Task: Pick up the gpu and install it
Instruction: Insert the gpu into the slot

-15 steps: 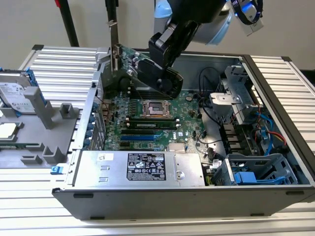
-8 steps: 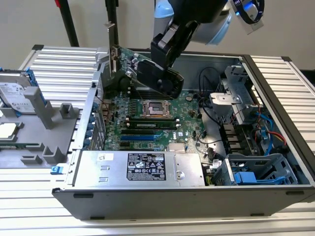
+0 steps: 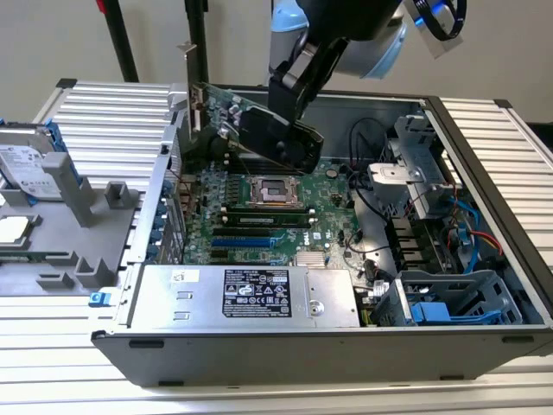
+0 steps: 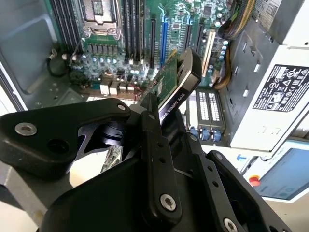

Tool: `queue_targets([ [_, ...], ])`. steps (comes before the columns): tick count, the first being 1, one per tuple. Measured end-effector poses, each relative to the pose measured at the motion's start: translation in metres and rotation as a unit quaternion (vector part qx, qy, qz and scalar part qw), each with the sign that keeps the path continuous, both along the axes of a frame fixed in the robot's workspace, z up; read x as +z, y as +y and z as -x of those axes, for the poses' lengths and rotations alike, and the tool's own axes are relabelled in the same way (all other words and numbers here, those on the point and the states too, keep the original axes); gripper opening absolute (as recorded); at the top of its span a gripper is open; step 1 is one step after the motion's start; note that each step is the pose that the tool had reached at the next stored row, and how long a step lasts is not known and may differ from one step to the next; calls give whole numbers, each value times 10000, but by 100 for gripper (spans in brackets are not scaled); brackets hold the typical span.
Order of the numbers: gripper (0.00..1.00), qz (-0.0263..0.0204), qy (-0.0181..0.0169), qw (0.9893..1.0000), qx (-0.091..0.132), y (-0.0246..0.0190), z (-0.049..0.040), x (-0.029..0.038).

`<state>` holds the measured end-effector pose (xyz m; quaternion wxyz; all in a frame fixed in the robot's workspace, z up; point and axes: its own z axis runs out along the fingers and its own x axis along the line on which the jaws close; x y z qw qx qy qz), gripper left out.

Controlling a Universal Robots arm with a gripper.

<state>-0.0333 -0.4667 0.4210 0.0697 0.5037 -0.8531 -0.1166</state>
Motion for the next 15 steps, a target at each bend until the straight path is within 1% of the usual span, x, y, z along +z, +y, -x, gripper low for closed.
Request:
queue_targets([
  [5,0,1,0,9999,129,0,0,1],
  [15,0,0,0,9998,218,0,0,0],
])
